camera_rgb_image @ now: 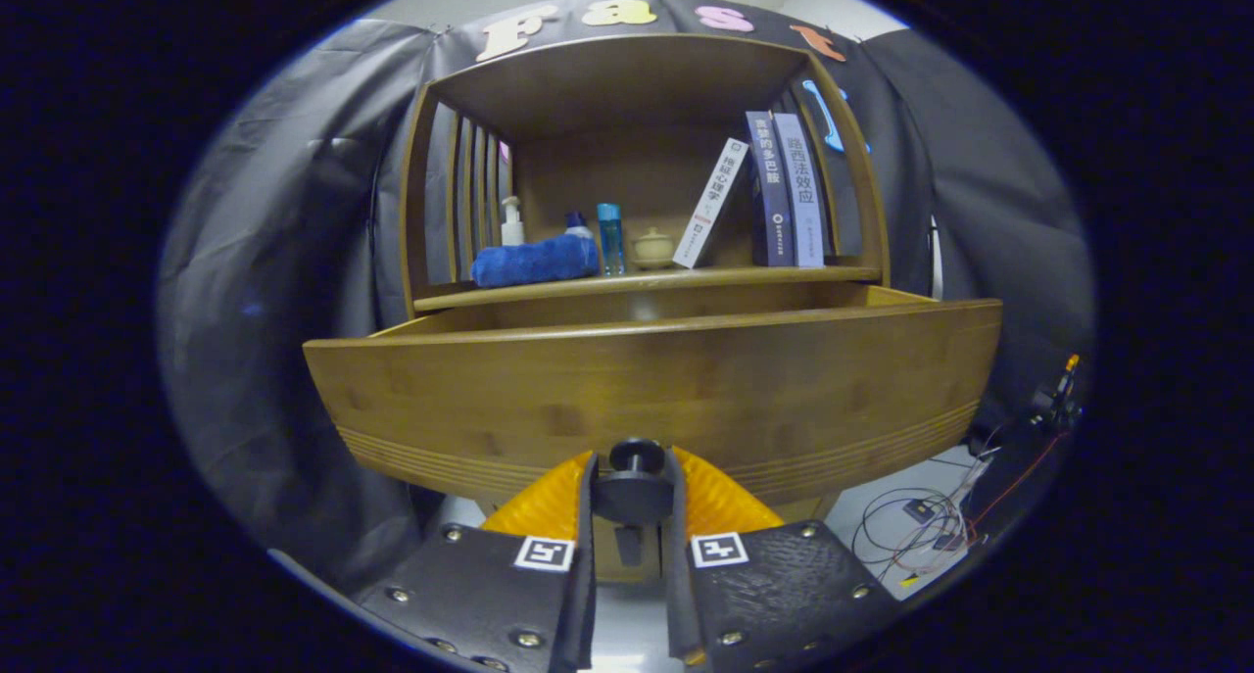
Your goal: Pull open the drawer, take out the items inside it, and place them on the countertop above the cabinet.
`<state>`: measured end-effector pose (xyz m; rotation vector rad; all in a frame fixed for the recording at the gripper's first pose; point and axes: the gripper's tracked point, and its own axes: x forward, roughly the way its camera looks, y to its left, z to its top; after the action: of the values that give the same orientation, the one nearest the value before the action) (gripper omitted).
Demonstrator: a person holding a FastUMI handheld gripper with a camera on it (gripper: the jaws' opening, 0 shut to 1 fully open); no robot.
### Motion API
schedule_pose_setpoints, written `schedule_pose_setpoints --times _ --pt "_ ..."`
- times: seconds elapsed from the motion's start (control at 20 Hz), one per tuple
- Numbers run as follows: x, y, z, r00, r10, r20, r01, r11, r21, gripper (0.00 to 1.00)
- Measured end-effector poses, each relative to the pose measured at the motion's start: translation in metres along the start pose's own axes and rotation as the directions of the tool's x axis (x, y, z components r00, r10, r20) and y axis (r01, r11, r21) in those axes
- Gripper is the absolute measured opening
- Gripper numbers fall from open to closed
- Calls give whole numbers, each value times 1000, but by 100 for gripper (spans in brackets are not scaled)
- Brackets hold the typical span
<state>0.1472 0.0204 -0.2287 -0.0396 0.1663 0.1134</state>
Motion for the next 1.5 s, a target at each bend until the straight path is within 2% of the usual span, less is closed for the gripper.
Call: schedule_pose_setpoints --times 0.3,0.45,0.55,0.65,0.7,0.75,0.85,1.0,1.05,1.2,1.25,1.4,1.45,1.5 --pt "-21 -1 -5 999 7 -32 -5 999 49 29" --pt "-32 0 -4 1000 3 -27 -3 999 32 29" --pt "-43 -3 0 1000 6 -9 -5 997 72 30" --pt "-39 -23 18 996 -70 63 65 994 90 28" --pt "-41 -36 29 991 -109 79 103 992 76 6" --pt "-45 -44 22 989 -136 59 132 990 57 8" --pt "-49 -48 21 991 -129 29 126 988 83 14" --pt "-55 -56 46 991 -120 59 107 976 192 45" --pt "-58 -59 54 991 -118 62 102 970 219 46" --pt "-61 -68 71 989 -140 49 125 965 230 75" --pt "-63 -71 80 987 -153 56 137 964 226 75" --pt "-70 -77 106 979 -179 101 158 970 187 92" --pt "-73 -80 114 975 -190 116 169 971 171 92" --pt "-75 -84 120 970 -214 120 194 968 159 97"
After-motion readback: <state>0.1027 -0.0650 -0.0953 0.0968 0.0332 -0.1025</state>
